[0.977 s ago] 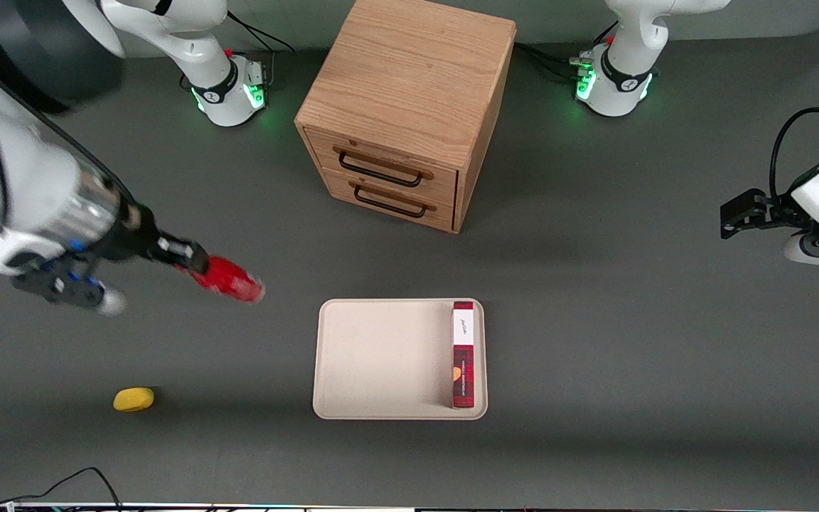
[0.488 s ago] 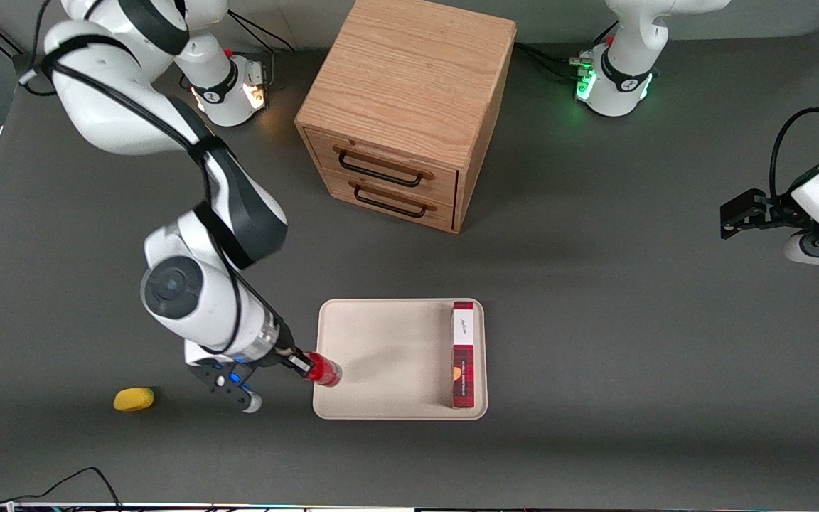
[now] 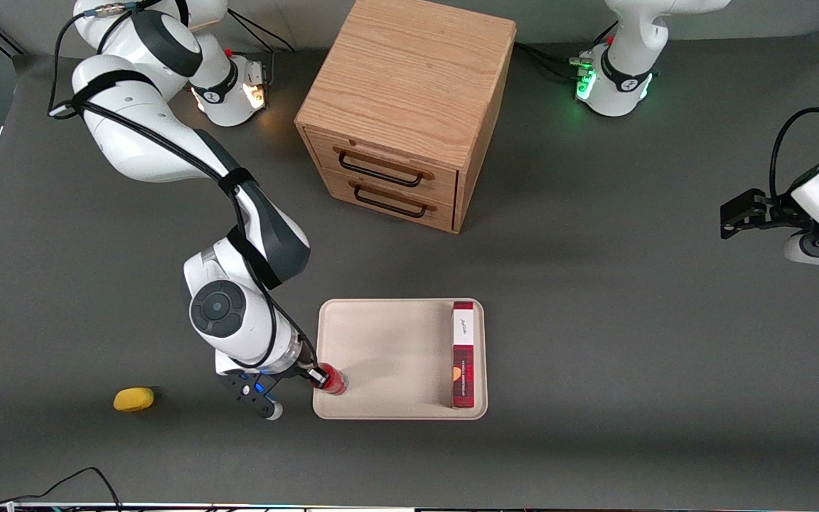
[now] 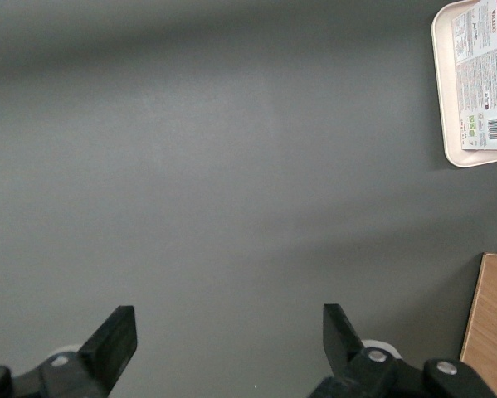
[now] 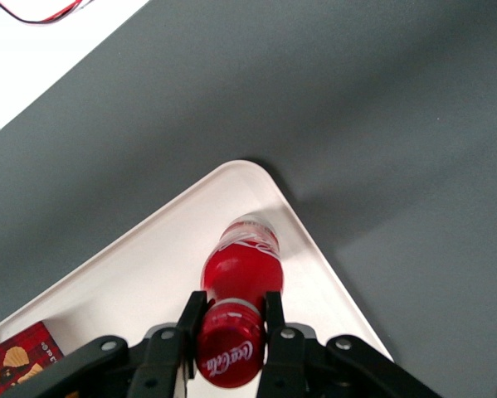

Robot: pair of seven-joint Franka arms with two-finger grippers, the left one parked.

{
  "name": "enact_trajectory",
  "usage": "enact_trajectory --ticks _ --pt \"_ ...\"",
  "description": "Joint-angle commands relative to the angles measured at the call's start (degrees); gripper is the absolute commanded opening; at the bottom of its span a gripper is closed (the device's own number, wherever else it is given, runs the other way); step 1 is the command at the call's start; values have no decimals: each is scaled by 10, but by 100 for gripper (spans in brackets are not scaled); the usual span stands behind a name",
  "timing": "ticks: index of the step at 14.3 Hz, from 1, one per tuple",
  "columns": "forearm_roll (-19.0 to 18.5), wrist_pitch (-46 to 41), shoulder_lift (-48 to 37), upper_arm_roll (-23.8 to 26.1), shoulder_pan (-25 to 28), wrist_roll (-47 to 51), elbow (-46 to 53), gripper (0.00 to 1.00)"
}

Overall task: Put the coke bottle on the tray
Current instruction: 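Lower the bottle onto the tray and open the right gripper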

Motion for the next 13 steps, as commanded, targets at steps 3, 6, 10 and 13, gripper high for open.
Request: enact_trajectory --ticks 3,6,10,13 --pt "-34 -4 12 3 8 19 30 67" --pt "-69 -25 8 11 4 14 26 100" --pt "-68 -144 -59 70 -26 -13 27 100" --pt "-63 -269 -158 118 -64 -120 26 100"
